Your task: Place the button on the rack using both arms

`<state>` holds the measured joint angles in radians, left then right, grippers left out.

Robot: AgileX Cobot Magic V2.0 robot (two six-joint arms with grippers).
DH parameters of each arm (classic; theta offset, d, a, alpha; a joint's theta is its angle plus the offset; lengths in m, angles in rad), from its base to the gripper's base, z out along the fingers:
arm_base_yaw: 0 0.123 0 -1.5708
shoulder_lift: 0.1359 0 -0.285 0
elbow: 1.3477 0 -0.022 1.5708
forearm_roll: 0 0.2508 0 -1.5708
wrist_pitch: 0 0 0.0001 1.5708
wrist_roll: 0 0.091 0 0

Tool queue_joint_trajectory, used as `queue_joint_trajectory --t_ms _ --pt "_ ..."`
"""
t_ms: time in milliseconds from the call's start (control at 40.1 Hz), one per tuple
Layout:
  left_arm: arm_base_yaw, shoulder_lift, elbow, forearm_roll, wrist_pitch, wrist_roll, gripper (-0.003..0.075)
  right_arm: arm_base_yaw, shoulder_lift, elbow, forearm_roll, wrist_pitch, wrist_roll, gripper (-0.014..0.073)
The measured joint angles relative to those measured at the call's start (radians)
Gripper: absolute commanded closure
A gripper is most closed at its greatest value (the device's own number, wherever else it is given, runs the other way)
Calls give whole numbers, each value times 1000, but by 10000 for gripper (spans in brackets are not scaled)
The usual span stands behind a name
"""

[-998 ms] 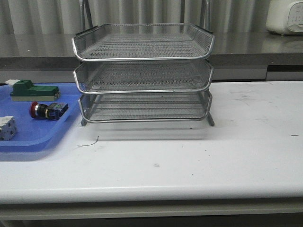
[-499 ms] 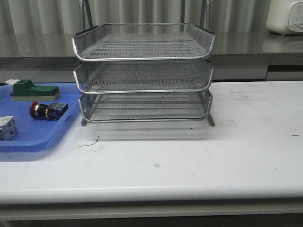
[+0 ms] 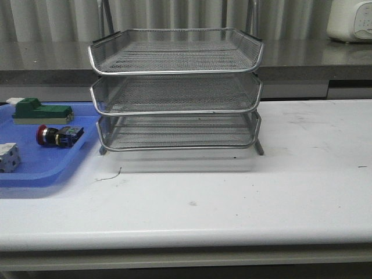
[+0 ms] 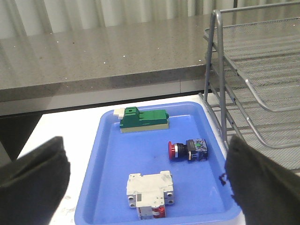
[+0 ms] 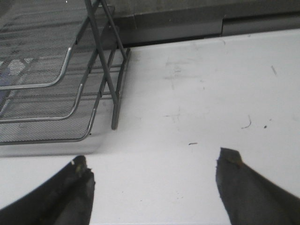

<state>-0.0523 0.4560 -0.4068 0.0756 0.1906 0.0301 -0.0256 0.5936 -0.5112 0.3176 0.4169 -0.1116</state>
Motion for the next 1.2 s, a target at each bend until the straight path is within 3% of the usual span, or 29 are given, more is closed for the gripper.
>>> queue_joint_trajectory --t_ms 374,924,1073,1198 --pt "0 0 0 0 0 0 80 5 387 -123 195 -8 -5 33" --pt "0 0 0 0 0 0 80 180 751 -294 361 -93 -32 101" --pt "0 0 0 0 0 0 80 183 843 -357 472 -79 -121 101" --pt "0 0 0 0 0 0 80 183 917 -404 659 -39 -276 101"
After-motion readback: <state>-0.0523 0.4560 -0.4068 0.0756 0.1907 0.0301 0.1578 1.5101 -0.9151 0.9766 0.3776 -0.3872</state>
